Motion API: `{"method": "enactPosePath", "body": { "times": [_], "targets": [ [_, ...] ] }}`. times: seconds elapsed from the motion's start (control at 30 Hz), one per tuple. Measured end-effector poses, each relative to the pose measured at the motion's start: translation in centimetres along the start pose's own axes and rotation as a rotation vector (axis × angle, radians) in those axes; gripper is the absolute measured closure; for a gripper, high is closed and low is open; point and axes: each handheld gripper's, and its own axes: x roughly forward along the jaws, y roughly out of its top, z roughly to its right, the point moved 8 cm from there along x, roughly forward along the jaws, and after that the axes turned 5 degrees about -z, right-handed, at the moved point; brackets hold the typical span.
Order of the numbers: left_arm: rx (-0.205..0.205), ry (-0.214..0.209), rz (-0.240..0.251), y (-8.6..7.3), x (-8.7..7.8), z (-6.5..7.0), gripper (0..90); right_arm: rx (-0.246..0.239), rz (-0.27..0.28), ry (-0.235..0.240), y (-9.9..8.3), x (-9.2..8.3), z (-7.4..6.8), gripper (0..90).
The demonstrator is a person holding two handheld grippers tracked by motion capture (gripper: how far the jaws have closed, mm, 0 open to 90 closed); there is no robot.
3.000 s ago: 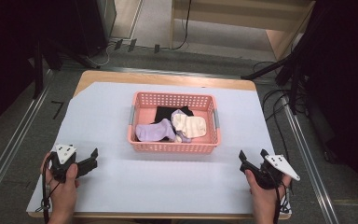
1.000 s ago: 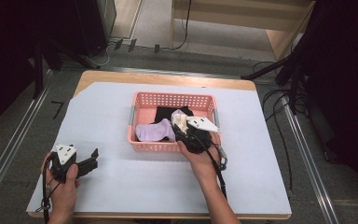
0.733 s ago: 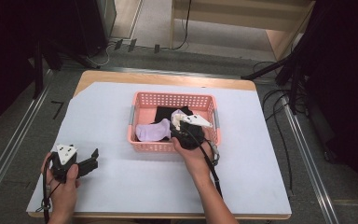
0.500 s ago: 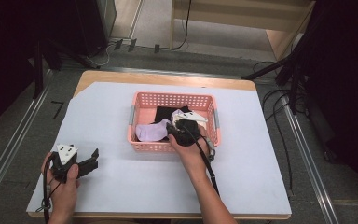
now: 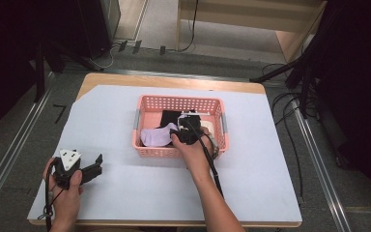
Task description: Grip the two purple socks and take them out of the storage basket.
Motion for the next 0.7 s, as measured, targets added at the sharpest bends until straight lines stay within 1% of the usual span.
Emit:
{"method": "enactPosePath", "body": {
  "times": [0.03,0.07,0.1,0.13,0.17,0.2,0.23,0.3,0.33,0.37,0.4,0.47,0.5,0.53,0.57,0.6,0.63,0.67,0.7],
  "targets": [
    [0.000,0.000,0.001,0.0,0.0,0.0,15.3,-0.004,-0.013,-0.011,0.0,0.2,0.0,57.6],
    [0.000,0.000,0.001,0.0,0.0,0.0,15.3,-0.012,-0.021,-0.011,0.1,0.4,-0.1,57.9],
    [0.000,-0.001,-0.002,0.0,0.0,0.0,15.3,-0.015,-0.040,-0.015,0.1,0.6,-0.2,61.9],
    [0.000,0.001,0.000,0.0,0.0,0.0,15.3,-0.015,-0.040,-0.015,0.1,0.6,-0.2,61.9],
    [-0.002,0.001,0.001,0.0,0.0,0.0,15.3,-0.011,-0.049,-0.015,0.0,0.6,-0.2,65.4],
    [-0.002,-0.001,-0.001,0.0,0.0,0.0,15.3,-0.010,-0.059,-0.015,0.0,0.6,-0.2,71.1],
    [-0.001,0.000,-0.001,0.0,0.0,0.0,15.3,-0.018,-0.063,-0.024,0.0,0.5,-0.1,76.1],
    [-0.001,0.000,-0.003,0.0,0.0,0.0,15.3,-0.025,-0.059,-0.023,0.0,0.2,0.0,81.3],
    [-0.001,0.000,-0.003,0.0,0.0,0.0,15.3,-0.028,-0.035,-0.014,0.1,-0.4,-0.1,83.0],
    [-0.001,0.000,-0.003,0.0,0.0,0.0,15.3,-0.028,-0.035,-0.014,0.1,-0.4,-0.1,83.0],
    [-0.001,0.000,-0.003,0.0,0.0,0.0,15.3,-0.026,-0.017,-0.006,0.3,-0.6,-0.1,83.3],
    [-0.001,0.000,-0.003,0.0,0.0,0.0,15.3,-0.008,0.035,0.028,0.7,-1.7,-0.1,83.5],
    [0.000,0.001,-0.005,0.0,0.0,0.0,15.3,0.002,0.084,0.027,1.1,-3.0,0.3,83.5],
    [0.000,0.001,-0.005,0.0,0.0,0.0,15.3,0.002,0.084,0.027,1.1,-3.0,0.3,83.5],
    [0.001,0.002,-0.007,0.0,0.0,0.0,15.3,-0.002,0.102,0.015,1.3,-3.4,0.5,83.5],
    [0.002,0.002,-0.007,0.0,0.0,0.1,15.3,-0.019,0.157,-0.045,1.8,-4.6,1.5,83.4],
    [0.000,0.004,-0.001,0.0,0.1,0.1,15.3,-0.019,0.157,-0.045,1.8,-4.6,1.5,83.4],
    [0.000,0.003,-0.001,0.0,0.1,0.1,15.3,-0.029,0.194,-0.132,2.3,-5.5,2.9,83.3],
    [0.002,0.003,-0.001,0.0,0.1,0.1,15.3,-0.031,0.195,-0.146,2.4,-5.6,3.3,83.2]
  ]
}}
